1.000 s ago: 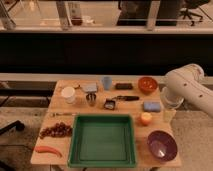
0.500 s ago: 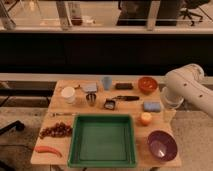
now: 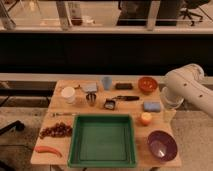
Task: Wipe purple bowl with towel
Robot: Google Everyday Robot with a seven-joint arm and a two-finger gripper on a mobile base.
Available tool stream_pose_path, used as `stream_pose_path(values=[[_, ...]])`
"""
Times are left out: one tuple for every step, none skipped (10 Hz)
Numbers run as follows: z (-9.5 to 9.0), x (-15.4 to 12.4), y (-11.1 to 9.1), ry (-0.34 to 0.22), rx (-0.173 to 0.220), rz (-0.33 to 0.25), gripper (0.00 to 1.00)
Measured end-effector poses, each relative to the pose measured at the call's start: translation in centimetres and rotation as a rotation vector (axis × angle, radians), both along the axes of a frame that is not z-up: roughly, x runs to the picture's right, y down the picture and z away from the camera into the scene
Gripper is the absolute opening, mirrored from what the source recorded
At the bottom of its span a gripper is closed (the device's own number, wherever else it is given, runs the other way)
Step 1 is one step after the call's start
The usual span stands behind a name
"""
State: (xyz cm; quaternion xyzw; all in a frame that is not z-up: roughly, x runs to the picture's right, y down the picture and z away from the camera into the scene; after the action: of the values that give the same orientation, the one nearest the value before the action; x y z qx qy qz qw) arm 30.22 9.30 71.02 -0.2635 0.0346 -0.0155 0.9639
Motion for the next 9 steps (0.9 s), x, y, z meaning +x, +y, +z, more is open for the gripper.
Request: stream_pose_path(values=[[0.00, 0.00, 0.00, 0.000, 0.000, 0.000, 0.80], [0.00, 0.00, 0.00, 0.000, 0.000, 0.000, 0.80], [0.00, 0.00, 0.00, 0.000, 0.000, 0.000, 0.80], [0.00, 0.00, 0.00, 0.000, 0.000, 0.000, 0.80], [0.00, 0.00, 0.00, 0.000, 0.000, 0.000, 0.80], [0.00, 0.00, 0.00, 0.000, 0.000, 0.000, 0.80], [0.00, 0.00, -0.01, 0.000, 0.000, 0.000, 0.80], [-0.01, 0.00, -0.01, 0.000, 0.000, 0.000, 0.80], [-0.01, 0.01, -0.01, 0.000, 0.000, 0.000, 0.80]])
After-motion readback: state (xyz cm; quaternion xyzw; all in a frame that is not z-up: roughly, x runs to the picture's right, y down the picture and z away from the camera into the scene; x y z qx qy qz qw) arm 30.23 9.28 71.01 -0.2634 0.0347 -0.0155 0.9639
